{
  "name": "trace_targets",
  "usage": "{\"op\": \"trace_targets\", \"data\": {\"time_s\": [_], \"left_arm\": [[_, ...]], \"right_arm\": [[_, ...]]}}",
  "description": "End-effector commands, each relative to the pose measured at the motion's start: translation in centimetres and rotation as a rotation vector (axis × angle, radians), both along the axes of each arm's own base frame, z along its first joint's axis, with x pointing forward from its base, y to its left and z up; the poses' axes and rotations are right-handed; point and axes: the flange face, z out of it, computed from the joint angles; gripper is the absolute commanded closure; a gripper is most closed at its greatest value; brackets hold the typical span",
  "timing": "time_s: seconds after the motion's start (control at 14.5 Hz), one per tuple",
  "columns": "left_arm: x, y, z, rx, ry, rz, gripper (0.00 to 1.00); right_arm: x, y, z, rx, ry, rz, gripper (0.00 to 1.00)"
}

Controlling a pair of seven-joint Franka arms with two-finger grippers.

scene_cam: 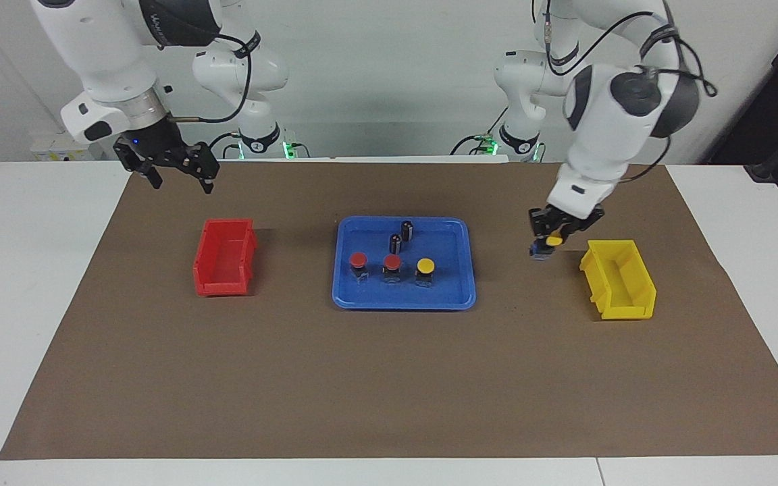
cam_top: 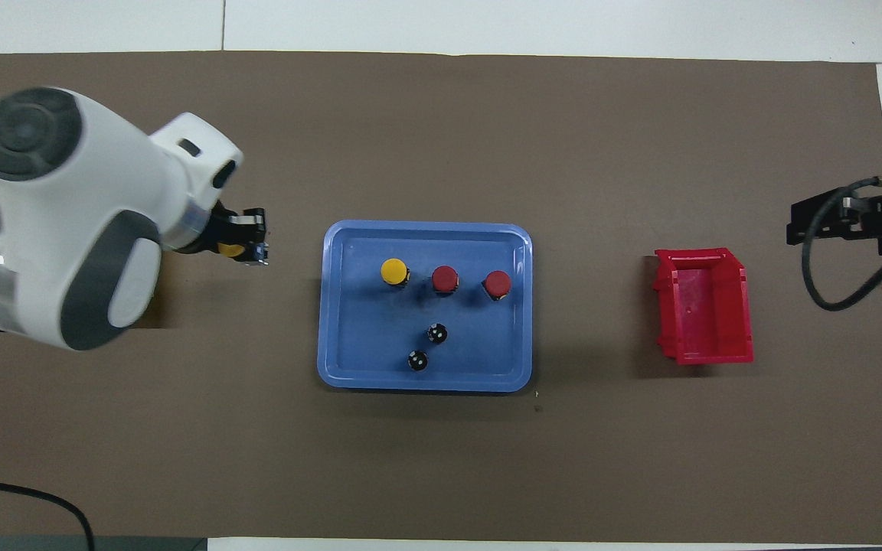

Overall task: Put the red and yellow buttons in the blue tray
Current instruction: 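Carry the second yellow button toward the tray while the right gripper withdraws, then lower the yellow button into the blue tray and open the left gripper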

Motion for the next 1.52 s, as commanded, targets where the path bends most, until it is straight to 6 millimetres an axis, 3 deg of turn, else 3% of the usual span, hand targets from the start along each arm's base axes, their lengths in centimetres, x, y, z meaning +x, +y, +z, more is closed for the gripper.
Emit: {"op": "trace_targets", "data": {"time_s": [0.0, 0.28, 0.41, 0.62, 0.69, 0.83, 0.9, 0.97, 1.17, 1.24, 1.31, 1.38, 1.45], "left_arm": [[-2.0, -2.7, -2.8, -0.023, -0.03, 0.022, 0.99], [-3.1, -6.7, -5.9, -0.05, -0.014, 0.023, 0.99], [-3.5, -7.5, -7.8, -0.048, -0.011, 0.021, 0.99], [-3.6, -7.5, -8.9, -0.062, -0.036, 0.022, 0.98], [-3.3, -7.6, -10.3, -0.06, -0.034, 0.023, 0.94], [-3.0, -7.7, -11.3, -0.059, -0.033, 0.025, 0.72], [-3.0, -7.6, -11.2, -0.056, -0.029, 0.026, 0.33], [-2.9, -7.6, -11.0, -0.055, -0.03, 0.025, 0.06], [-1.5, -6.5, -9.0, -0.047, -0.018, 0.048, 0.0], [-0.1, -5.1, -7.6, -0.045, -0.019, 0.07, 0.0], [0.9, -3.3, -6.0, -0.028, -0.001, 0.086, 0.0], [1.6, -2.2, -3.6, -0.031, -0.005, 0.068, 0.0], [2.4, 0.1, -1.0, -0.024, 0.014, 0.07, 0.0]], "right_arm": [[-0.1, -2.8, 0.0, -0.004, -0.012, 0.061, 0.0], [-0.3, -4.3, 0.2, -0.019, -0.017, 0.058, 0.0], [-0.6, -5.3, 0.4, -0.015, -0.021, 0.049, 0.0], [-0.6, -5.0, 0.4, -0.013, -0.02, 0.053, 0.0], [-0.5, -4.8, 0.3, -0.013, -0.02, 0.057, 0.0], [-0.5, -4.7, 0.2, -0.009, -0.015, 0.057, 0.0], [-0.5, -4.5, 0.2, -0.009, -0.014, 0.061, 0.0], [-0.5, -4.4, 0.2, -0.009, -0.012, 0.063, 0.0], [-0.6, -4.1, 0.0, -0.009, 0.0, 0.067, 0.0], [-0.6, -4.1, 0.0, -0.009, 0.0, 0.069, 0.0], [-0.7, -4.4, -0.1, -0.008, 0.003, 0.063, 0.0], [-0.9, -4.8, -0.2, -0.008, 0.005, 0.057, 0.0], [-0.9, -4.8, -0.3, -0.007, 0.008, 0.056, 0.0]]}}
